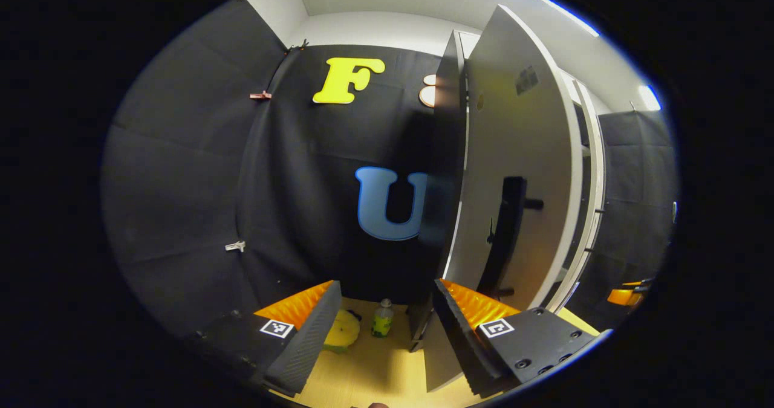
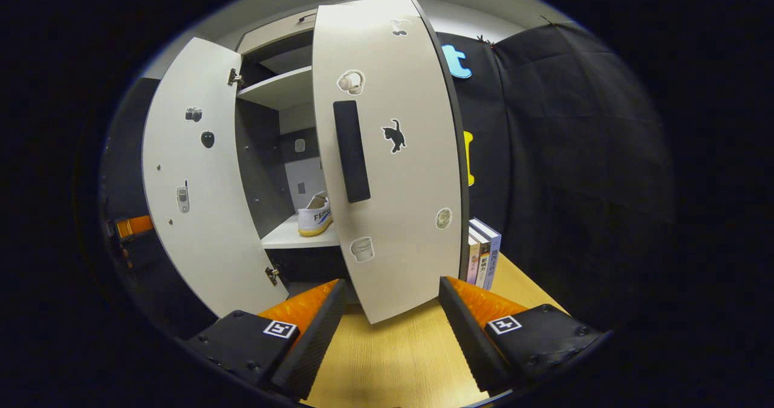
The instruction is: Grab one shoe with the right hand and put it into the shoe cabinet, grab the other shoe with the left hand and put it into the shoe cabinet; then close the right door with the right hand and the left door with the left hand.
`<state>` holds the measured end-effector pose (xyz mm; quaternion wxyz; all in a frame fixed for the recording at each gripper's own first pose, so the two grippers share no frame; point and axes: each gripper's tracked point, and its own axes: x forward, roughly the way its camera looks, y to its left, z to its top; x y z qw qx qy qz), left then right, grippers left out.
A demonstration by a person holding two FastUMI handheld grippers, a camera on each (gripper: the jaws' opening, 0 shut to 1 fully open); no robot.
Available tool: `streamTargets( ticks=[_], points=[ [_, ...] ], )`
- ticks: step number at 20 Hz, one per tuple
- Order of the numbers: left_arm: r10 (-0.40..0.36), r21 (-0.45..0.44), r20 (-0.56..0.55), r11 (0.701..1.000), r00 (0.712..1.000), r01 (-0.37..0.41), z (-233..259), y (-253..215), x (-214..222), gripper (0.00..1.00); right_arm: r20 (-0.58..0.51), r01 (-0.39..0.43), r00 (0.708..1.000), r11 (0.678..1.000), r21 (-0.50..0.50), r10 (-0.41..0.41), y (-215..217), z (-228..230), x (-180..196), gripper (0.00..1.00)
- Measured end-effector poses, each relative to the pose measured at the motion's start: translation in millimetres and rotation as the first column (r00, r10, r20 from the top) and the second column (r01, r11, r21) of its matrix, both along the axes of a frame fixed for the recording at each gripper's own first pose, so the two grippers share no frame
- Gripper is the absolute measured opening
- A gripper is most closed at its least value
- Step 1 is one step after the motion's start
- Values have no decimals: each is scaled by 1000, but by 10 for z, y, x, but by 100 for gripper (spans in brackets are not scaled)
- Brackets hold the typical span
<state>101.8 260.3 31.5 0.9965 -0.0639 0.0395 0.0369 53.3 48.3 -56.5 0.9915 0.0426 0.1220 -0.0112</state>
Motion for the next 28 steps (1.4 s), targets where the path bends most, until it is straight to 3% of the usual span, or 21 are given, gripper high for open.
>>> streamTargets(
  ticks=[5, 8, 16, 20, 23, 28],
  points=[
    [-90, -3, 30, 996, 995, 90, 223, -142, 334, 95, -47, 6, 999, 1000, -17, -6, -40, -162, -164, 98],
    [-85, 41, 36, 996, 996, 84, 308, -161, 391, 92, -76, -3, 997, 1000, -28, 1, -68, -254, -214, 98],
    [-82, 3, 13, 997, 997, 82, 266, -472, 363, 93, -57, -51, 997, 997, -49, 48, -139, -200, -213, 99],
    [-116, 48, -6, 992, 993, 116, 297, -854, 428, 89, -55, -65, 997, 996, -58, 62, -280, -204, -212, 98],
    [-117, 107, -6, 987, 993, 117, 334, -1208, 509, 93, -61, -69, 996, 997, -39, 66, -458, -217, -199, 98],
    [-169, 48, -24, 984, 985, 170, 183, -2053, 754, 94, -46, -65, 997, 998, -19, 65, -820, -155, -110, 98]
  ],
)
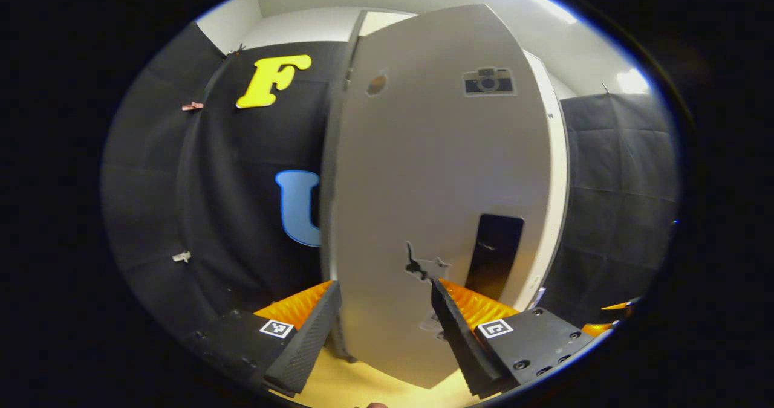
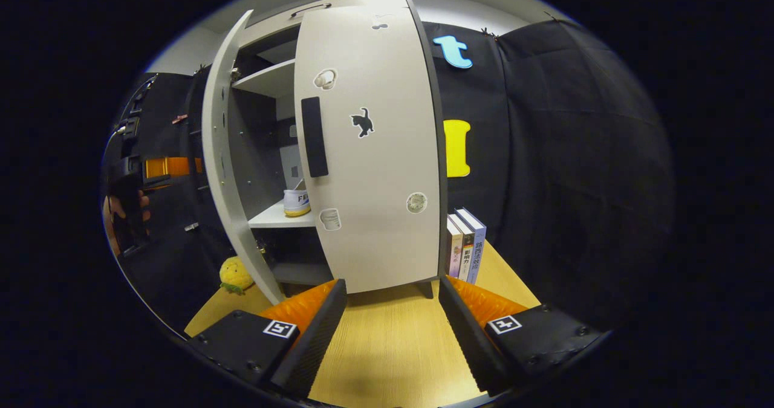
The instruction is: Grab one shoe with the right hand and put it into the shoe cabinet, grab the other shoe with the left hand and put it into the shoe cabinet; then close the right door with the right hand and the left door with the left hand.
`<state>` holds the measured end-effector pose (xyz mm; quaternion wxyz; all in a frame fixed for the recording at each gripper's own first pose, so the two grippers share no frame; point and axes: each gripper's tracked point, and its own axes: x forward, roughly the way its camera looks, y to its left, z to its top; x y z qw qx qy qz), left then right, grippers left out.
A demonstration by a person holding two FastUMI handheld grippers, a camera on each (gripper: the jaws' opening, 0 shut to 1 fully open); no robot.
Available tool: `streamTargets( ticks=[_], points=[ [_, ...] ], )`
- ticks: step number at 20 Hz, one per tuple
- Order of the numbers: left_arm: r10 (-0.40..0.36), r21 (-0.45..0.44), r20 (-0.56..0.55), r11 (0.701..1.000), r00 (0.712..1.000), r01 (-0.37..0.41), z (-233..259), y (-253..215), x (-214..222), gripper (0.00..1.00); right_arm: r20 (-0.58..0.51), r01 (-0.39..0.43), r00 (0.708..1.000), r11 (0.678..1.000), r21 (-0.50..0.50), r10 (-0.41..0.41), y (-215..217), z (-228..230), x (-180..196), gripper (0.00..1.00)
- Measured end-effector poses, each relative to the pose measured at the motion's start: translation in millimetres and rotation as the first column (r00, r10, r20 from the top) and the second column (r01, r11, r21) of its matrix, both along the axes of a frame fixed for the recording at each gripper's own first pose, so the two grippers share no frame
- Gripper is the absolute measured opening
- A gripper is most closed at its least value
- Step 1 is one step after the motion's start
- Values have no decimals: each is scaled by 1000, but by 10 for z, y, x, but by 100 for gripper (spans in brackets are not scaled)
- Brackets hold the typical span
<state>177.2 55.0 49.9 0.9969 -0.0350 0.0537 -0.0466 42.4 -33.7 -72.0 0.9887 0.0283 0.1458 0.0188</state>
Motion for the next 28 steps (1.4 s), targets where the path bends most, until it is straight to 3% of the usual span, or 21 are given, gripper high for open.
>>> streamTargets(
  ticks=[5, 10, 11, 20, 28],
  points=[
    [71, 25, 6, 997, 997, -71, -153, -594, -33, 95, 34, -9, 999, 1000, 6, 9, -435, 103, 154, 98],
    [137, -56, -25, 989, 990, -138, -499, -1000, -310, 94, 61, -50, 997, 999, 17, 49, -761, 157, 339, 98],
    [153, -59, -29, 986, 988, -154, -539, -995, -381, 97, 66, -62, 996, 998, 18, 61, -796, 155, 377, 98],
    [301, 8, -2, 954, 954, -301, -578, -781, -1031, 95, 91, -152, 985, 987, 56, 146, -620, 114, 386, 98],
    [251, 14, -11, 968, 968, -251, -652, -550, -1294, 95, 101, -71, 993, 996, 60, 64, -361, 210, 86, 98]
  ],
)
